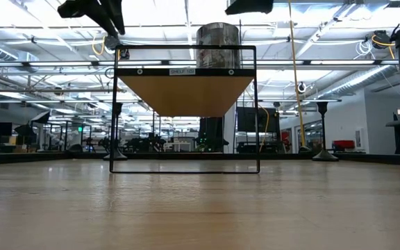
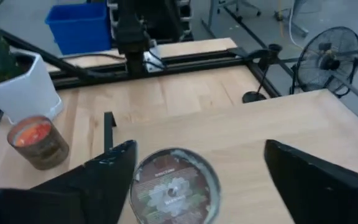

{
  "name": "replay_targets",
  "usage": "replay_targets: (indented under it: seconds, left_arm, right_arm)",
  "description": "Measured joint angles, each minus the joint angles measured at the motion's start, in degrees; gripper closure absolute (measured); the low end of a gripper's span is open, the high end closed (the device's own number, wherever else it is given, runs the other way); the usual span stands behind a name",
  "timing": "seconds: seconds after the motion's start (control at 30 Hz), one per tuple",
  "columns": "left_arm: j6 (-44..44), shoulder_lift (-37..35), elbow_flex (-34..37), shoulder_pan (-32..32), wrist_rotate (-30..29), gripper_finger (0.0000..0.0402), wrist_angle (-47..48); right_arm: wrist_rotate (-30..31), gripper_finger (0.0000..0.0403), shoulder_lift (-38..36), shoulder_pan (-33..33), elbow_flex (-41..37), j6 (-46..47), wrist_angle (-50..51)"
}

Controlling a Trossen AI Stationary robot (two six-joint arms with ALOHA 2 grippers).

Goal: Pick & Place candle stick holders
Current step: Put the left orange scented candle on the shelf

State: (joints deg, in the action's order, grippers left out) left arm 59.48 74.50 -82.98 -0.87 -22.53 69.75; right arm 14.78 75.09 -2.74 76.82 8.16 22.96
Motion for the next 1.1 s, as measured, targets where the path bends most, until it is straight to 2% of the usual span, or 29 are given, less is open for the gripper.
replay_targets:
  seconds: [0.17,0.3,0.53,0.6,0.73,0.87,1.1]
  left_arm:
    - [-0.63,0.00,0.00,-1.54,0.16,0.0314,0.03]
    - [-2.35,0.00,0.00,-3.12,0.49,0.0314,0.05]
    - [-7.18,0.00,0.00,-5.89,6.02,0.0314,0.27]
    - [-8.99,0.02,0.00,-7.15,8.99,0.0314,0.35]
    - [-11.36,0.04,0.00,-9.91,15.29,0.0314,0.37]
    - [-11.75,0.07,0.00,-12.76,18.92,0.0314,0.89]
    - [-7.64,0.50,0.00,-17.40,20.05,0.0314,1.64]
  right_arm:
    - [3.30,0.0168,-2.58,0.00,0.00,1.89,5.43]
    - [3.45,0.0248,-3.52,-0.02,0.00,3.28,8.25]
    - [5.50,0.0385,-4.48,-0.96,0.00,3.60,10.01]
    - [8.08,0.0396,-4.60,-1.83,0.00,3.63,10.62]
    - [13.39,0.0388,-5.42,-3.56,-0.02,5.07,10.86]
    - [18.21,0.0400,-8.09,-5.62,-2.59,6.67,9.83]
    - [18.24,0.0402,-18.12,-8.42,-15.47,9.40,-3.31]
